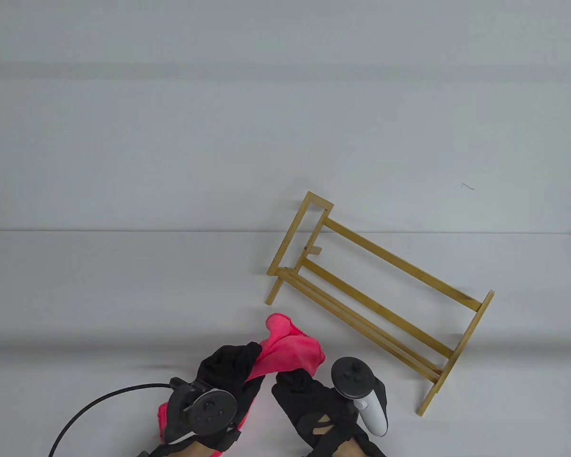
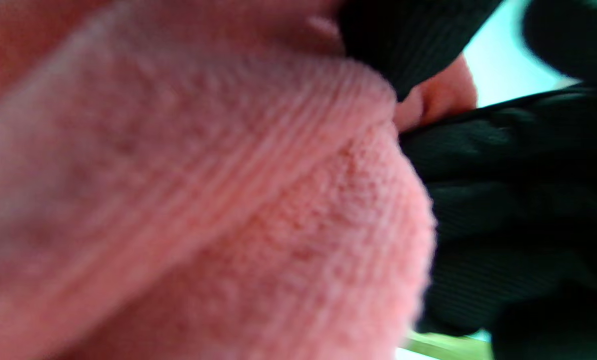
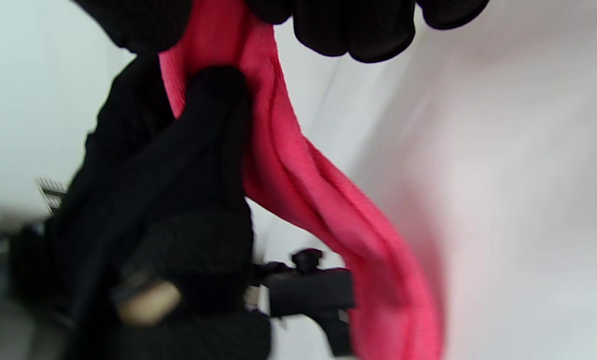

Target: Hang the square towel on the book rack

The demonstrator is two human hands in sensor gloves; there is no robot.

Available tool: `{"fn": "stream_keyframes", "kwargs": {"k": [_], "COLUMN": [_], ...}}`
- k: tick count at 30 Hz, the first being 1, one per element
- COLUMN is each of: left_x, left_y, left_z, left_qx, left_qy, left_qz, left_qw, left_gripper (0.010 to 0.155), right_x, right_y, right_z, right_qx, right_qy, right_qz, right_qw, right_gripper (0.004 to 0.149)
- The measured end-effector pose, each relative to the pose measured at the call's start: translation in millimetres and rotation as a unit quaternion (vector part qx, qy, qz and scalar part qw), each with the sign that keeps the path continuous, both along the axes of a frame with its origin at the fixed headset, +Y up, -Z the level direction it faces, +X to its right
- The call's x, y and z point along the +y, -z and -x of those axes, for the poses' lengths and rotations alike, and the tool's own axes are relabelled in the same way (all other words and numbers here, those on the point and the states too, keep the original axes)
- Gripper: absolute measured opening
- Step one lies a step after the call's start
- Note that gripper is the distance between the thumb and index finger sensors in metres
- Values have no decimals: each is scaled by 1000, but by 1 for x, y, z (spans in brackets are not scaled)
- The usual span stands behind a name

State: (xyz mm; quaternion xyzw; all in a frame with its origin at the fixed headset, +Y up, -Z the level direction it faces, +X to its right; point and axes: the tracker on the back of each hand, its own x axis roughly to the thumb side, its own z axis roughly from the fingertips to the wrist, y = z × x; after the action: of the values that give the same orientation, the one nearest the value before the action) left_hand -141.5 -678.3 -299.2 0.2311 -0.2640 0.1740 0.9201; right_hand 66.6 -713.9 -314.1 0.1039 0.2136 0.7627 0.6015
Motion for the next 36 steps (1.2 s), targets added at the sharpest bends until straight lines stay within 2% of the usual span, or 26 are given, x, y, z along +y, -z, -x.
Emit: {"fn": "stream_keyframes", "kwargs": {"k": [3,7,17,23,30,36], "left_x": [3,4,-7,-9,-9,-11], "left_y": [-10,-19,-13,-10,-4,9], "left_z": [-11,-22,-24,-22,-17,4], "left_qx": [-29,-67,-135,-137,-132,-88], "left_qy": [9,8,15,40,47,28], "left_qz": [-26,-33,67,75,88,111], "left_qw": [999,997,988,987,986,990], "left_gripper": [57,58,74,74,68,63], "right_x": [-1,0,3,5,6,8], "right_y": [2,2,4,4,4,4], "right_z": [-6,-9,-17,-20,-26,-33], "right_qx": [2,14,-16,-62,-110,-135], "right_qy": [48,89,77,39,-4,-12], "right_qz": [8,7,-22,-47,-85,-99], "right_qw": [999,996,997,996,990,986], "right_gripper": [74,74,71,62,58,57]}}
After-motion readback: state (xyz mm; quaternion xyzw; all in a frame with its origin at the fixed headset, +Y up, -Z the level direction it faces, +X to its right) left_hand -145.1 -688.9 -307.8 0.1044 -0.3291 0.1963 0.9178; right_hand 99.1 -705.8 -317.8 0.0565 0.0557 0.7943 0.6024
